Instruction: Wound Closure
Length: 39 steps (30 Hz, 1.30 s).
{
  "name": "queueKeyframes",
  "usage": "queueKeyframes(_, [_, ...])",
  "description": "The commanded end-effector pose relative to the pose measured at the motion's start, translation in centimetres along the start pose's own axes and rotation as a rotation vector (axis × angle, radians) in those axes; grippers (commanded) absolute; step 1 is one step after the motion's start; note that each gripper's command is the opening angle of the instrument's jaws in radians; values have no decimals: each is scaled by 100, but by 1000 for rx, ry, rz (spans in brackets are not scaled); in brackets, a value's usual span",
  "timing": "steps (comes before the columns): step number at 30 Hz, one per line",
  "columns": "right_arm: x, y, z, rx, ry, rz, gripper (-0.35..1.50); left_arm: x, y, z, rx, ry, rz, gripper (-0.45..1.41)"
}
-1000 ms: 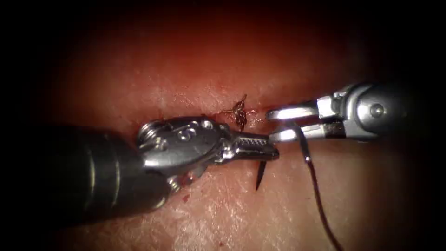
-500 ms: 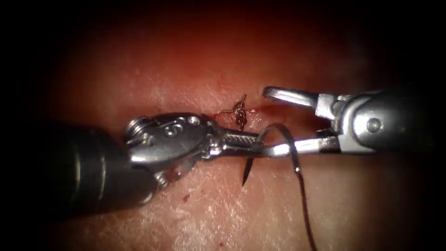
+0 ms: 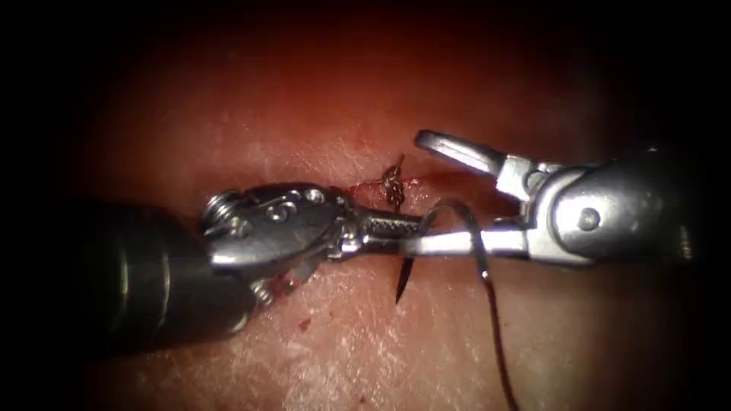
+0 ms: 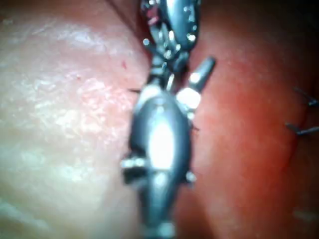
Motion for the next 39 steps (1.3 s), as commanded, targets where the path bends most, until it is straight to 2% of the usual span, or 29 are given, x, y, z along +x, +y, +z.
queueKeyframes(1, [-4, -5, 4, -4, -6, -12, 31, -4, -3, 7, -2, 0, -1, -11])
queueKeyframes(5, [-3, -5, -1, -22, -22, -36, -3, -4, -3, 6, -3, 0, -1, -11])
queueKeyframes(8, [-2, -6, -1, -34, -32, -60, -18, -3, -3, 6, -2, 0, -1, -13])
queueKeyframes(11, [-3, -7, -1, -26, -40, -61, -18, -3, -3, 6, -2, 0, -1, -13])
queueKeyframes(13, [-4, -7, -1, -24, -43, -68, -35, -3, -2, 7, -2, 0, -1, -13])
queueKeyframes(20, [-5, -9, -6, -10, -75, -129, -35, -3, 0, 8, 0, 1, -2, -13])
queueKeyframes(21, [-5, -9, -9, -8, -77, -147, -35, -3, 1, 9, -2, 0, -3, -9])
queueKeyframes(23, [-5, -8, -13, -2, -83, -170, -35, -1, 2, 12, 11, 5, -5, 11])
queueKeyframes(24, [-6, -7, -15, 1, -86, -176, -35, 2, 2, 14, 24, 10, -7, 36])
queueKeyframes(25, [-7, -5, -19, 10, -97, -194, -35, 6, 3, 17, 29, 13, -10, 90])
queueKeyframes(26, [-7, -3, -21, 16, -97, -205, -35, 7, 3, 19, 33, 14, -12, 105])
queueKeyframes(27, [-7, -3, -21, 16, -97, -205, -35, 7, 3, 19, 33, 14, -12, 105])
queueKeyframes(29, [-8, 4, -29, 37, -108, -262, -35, 14, 3, 19, 42, 18, -17, 123])
queueKeyframes(31, [-8, 7, -33, 42, -111, -277, -35, 16, 3, 19, 46, 23, -19, 125])
queueKeyframes(37, [-10, 40, -61, 36, -103, -396, -35, 18, 1, 23, 66, 52, -20, 125])
queueKeyframes(39, [-18, 55, -68, 30, -84, -465, -35, 10, -5, 34, 79, 52, -12, 115])
